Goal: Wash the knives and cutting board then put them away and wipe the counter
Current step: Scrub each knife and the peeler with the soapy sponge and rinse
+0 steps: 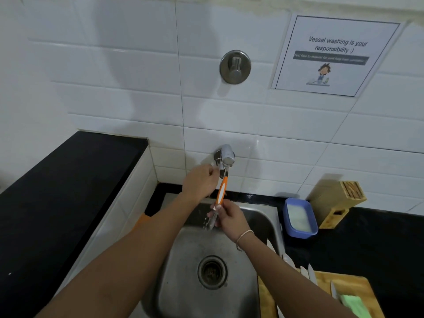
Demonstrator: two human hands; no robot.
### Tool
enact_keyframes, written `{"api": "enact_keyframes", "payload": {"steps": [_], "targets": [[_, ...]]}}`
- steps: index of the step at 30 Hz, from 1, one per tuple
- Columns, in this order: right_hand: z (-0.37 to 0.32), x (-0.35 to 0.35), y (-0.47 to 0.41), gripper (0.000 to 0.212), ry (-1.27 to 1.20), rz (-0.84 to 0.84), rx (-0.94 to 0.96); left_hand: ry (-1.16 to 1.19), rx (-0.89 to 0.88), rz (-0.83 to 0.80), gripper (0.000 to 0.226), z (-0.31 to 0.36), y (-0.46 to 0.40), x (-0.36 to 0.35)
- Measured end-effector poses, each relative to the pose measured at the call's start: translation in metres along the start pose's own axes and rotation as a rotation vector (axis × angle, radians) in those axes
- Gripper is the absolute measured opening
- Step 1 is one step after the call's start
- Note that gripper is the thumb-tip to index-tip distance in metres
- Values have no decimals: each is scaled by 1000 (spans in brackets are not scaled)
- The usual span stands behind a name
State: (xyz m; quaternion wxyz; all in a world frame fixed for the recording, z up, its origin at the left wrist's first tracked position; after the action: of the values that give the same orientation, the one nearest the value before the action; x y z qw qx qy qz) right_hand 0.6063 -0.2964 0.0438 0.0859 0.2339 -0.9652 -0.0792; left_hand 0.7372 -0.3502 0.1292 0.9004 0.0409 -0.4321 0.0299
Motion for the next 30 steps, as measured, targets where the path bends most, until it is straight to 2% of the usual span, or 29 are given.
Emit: {"api": "enact_keyframes", "payload": {"steps": [9,18,23,27,30], "targets": [[7,3,-6,19,15,4,22,-136,-22,-16,44,13,-18,-3],[14,2,-6,18,67,5,31,-21,2,7,43,8,-19,-8],[16,2,-6,18,83,9,27,226,51,-83,46,0,-13,-19],[16,2,-4,17,84,22,19,708,90,-309,38,1,5,-40],[14,2,-1,18,95,38,12,836,13,-430,44,14,21,-52]]}}
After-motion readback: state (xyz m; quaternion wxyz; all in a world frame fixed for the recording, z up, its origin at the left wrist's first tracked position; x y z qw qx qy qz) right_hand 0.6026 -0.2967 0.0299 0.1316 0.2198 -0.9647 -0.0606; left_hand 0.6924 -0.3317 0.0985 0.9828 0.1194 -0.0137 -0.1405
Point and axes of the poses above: each hand's wrist, its own y-axis away from the middle knuckle, its own x-axis out of the back of the hand, z = x × y, the point moved 7 cm from there along -y, towards the middle knuckle, and after that the axes turned 10 degrees about -z, right-handed, at the moved point
